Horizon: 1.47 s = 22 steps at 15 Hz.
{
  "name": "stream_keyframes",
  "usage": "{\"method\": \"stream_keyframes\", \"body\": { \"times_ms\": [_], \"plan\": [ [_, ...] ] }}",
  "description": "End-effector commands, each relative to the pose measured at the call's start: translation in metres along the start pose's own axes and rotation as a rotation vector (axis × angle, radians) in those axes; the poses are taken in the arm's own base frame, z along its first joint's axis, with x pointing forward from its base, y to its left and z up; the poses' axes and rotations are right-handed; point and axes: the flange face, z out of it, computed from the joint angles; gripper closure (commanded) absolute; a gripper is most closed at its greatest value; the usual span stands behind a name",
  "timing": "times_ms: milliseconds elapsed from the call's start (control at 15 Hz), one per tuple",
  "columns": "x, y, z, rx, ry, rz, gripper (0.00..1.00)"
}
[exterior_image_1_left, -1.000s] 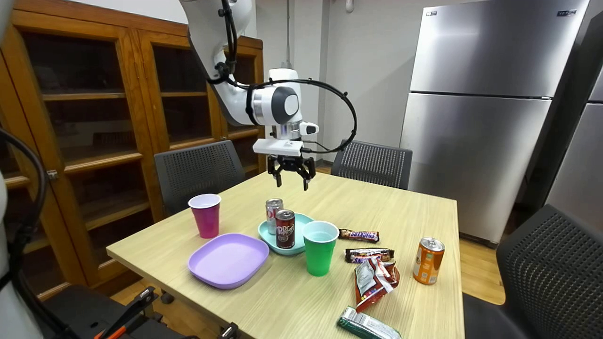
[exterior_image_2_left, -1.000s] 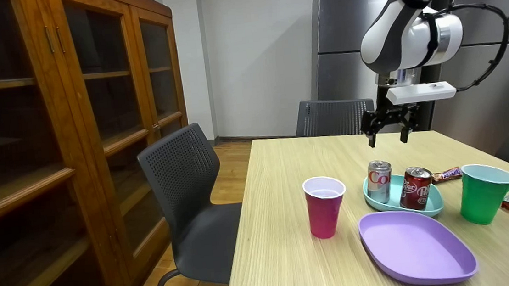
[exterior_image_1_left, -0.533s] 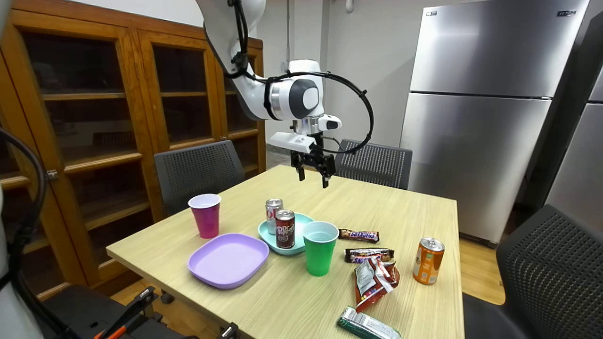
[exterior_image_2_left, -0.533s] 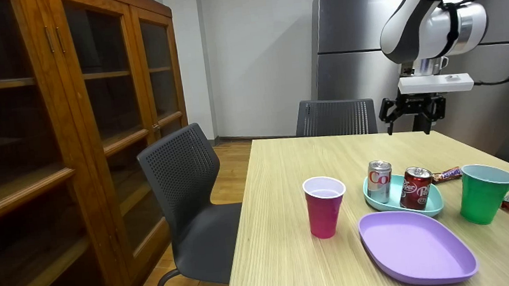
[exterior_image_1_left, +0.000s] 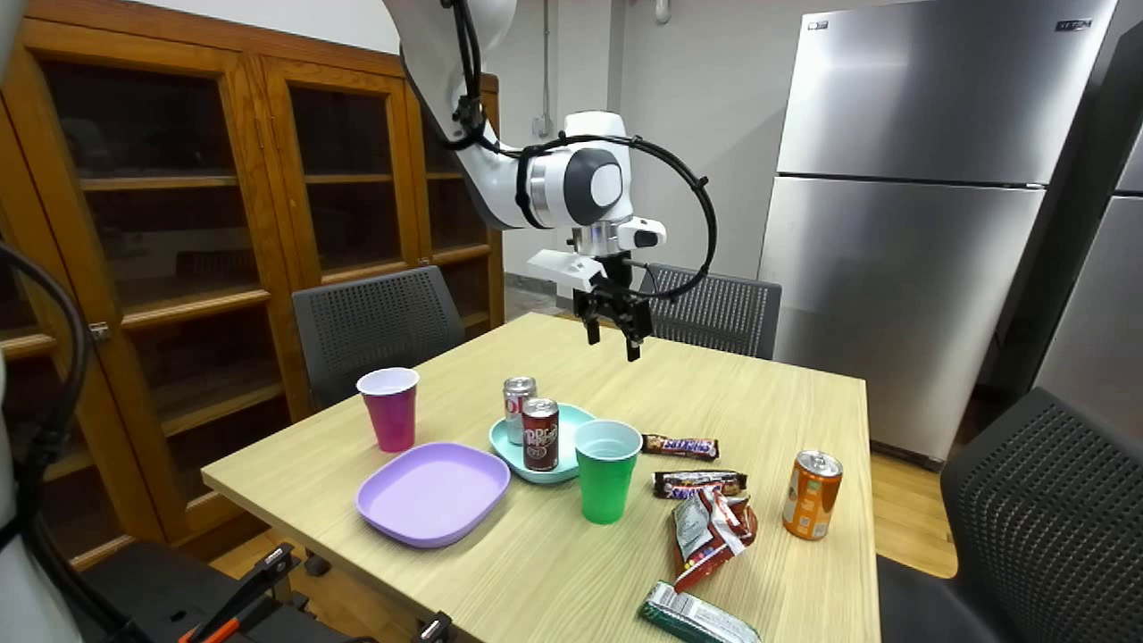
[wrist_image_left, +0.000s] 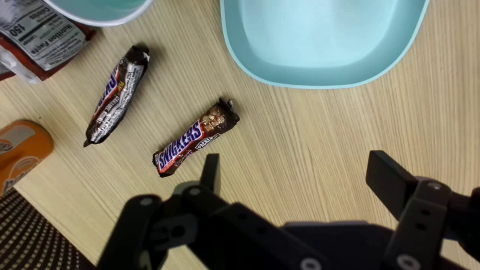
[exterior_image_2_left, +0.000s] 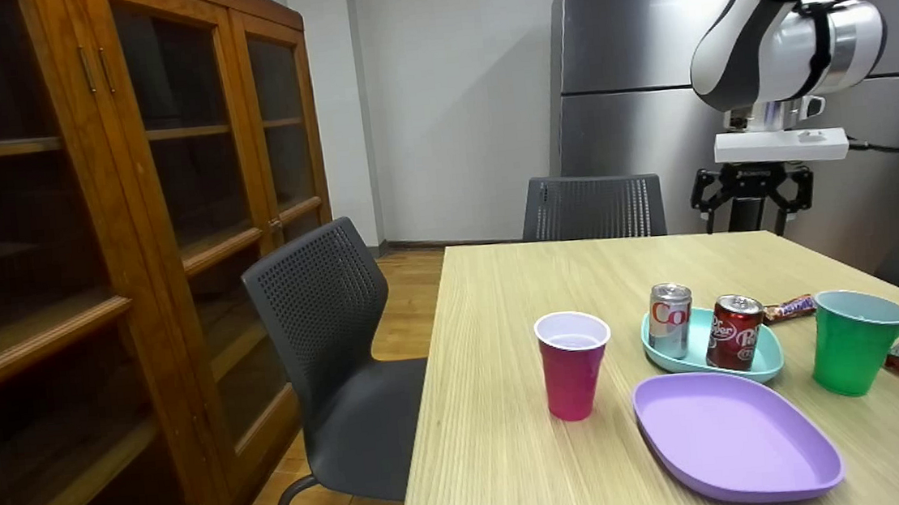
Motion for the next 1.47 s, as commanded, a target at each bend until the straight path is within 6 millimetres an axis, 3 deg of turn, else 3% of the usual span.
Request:
{"method": "stream_keyframes", "body": {
  "times_ms": [0, 533, 1400],
  "plan": [
    [0.000, 0.000, 0.000, 0.000, -0.001, 0.001, 0.00],
    [0.005, 0.003, 0.003, -0.007, 0.017, 0.031, 0.00],
    [0.048, 0.057, 0.071, -0.084, -0.114, 0.382, 0.00]
  ]
}}
